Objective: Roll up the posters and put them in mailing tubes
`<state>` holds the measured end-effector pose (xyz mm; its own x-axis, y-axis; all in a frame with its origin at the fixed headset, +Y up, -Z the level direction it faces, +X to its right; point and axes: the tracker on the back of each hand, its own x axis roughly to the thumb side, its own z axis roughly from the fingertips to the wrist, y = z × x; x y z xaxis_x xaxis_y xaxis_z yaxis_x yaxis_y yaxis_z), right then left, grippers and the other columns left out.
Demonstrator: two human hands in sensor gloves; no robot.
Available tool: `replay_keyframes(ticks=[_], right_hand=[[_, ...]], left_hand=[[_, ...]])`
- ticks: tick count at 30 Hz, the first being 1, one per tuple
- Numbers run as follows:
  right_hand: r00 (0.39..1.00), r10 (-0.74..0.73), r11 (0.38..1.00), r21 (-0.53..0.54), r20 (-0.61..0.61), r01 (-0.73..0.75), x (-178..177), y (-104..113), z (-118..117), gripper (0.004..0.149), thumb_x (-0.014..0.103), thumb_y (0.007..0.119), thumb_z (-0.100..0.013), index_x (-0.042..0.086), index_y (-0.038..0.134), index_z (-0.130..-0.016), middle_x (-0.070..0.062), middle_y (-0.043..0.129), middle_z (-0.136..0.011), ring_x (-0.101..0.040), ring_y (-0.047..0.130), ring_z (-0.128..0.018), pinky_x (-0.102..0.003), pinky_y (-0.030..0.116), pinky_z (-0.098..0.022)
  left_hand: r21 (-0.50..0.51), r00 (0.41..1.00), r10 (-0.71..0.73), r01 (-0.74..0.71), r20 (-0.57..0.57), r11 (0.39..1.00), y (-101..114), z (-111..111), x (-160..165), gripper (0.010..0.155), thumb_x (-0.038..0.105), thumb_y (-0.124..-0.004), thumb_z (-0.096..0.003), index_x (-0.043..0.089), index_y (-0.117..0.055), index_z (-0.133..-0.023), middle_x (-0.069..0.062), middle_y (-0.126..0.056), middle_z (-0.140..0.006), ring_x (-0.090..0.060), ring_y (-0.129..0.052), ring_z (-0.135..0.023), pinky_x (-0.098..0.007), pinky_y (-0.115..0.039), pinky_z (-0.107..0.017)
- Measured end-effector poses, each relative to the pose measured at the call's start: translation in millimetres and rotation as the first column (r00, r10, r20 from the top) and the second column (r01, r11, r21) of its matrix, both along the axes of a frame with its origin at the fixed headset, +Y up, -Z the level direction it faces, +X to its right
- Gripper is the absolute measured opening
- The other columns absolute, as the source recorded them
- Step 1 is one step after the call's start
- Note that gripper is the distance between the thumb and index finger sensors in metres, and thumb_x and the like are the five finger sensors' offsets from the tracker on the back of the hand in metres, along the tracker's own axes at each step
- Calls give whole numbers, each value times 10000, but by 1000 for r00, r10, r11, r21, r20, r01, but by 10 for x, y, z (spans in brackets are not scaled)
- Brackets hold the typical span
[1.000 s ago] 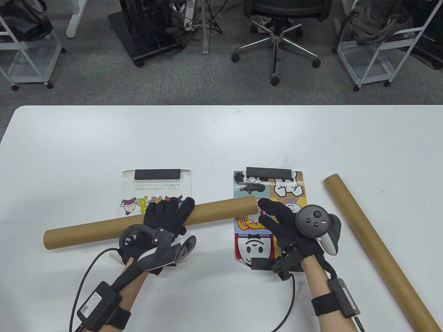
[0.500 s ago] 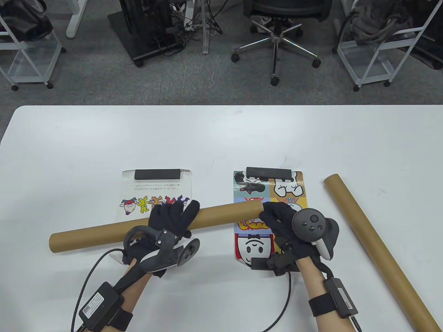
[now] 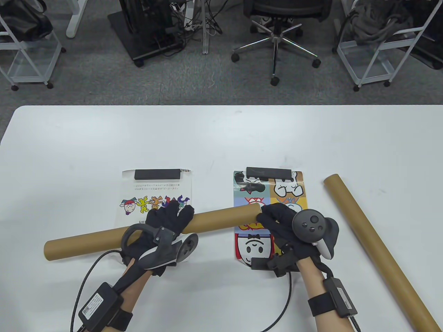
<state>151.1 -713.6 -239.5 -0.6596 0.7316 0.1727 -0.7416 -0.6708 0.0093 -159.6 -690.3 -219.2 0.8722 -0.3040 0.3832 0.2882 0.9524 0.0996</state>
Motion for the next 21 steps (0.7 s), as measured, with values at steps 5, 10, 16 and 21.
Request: replay_keyframes(ticks=[5, 10, 16, 21], right_hand=[[998, -63, 997, -51, 21, 64, 31, -26, -14, 397, 369, 759, -465, 182, 803, -813, -113, 880, -821, -384, 886, -697, -687, 644, -634], [997, -78, 994, -79, 2, 78, 54, -48, -24, 409, 345, 767, -472, 191, 758, -851, -116, 841, -862, -387, 860, -726, -692, 629, -640], [1000, -12, 999, -36, -1, 12, 8, -32, -13, 477, 445, 681, -467, 156, 801, -828, -152, 866, -852, -428, 862, -717, -715, 612, -639], [1000, 19, 999, -44, -4, -19, -29, -19, -1, 389, 385, 736, -480, 184, 800, -807, -119, 870, -836, -396, 875, -704, -695, 632, -637]], left_hand=[[-64, 997, 77, -76, 9, 995, -18, 0, -18, 840, 538, -788, -466, 292, -394, -1165, -14, -780, -1078, -288, -913, -913, -573, -737, -769], [-87, 999, 40, -39, 17, 995, -11, 5, 4, 874, 446, -829, -488, 239, -355, -1193, -77, -677, -1160, -334, -832, -997, -579, -701, -792], [-47, 999, 35, -35, 8, 998, 15, -16, -40, 934, 529, -902, -394, 188, -515, -1173, -32, -758, -1080, -272, -870, -889, -550, -726, -783], [5, 1000, -24, 23, 8, 1000, 5, -3, -38, 824, 552, -885, -405, 288, -584, -1125, -24, -768, -1082, -257, -895, -890, -549, -743, -781]])
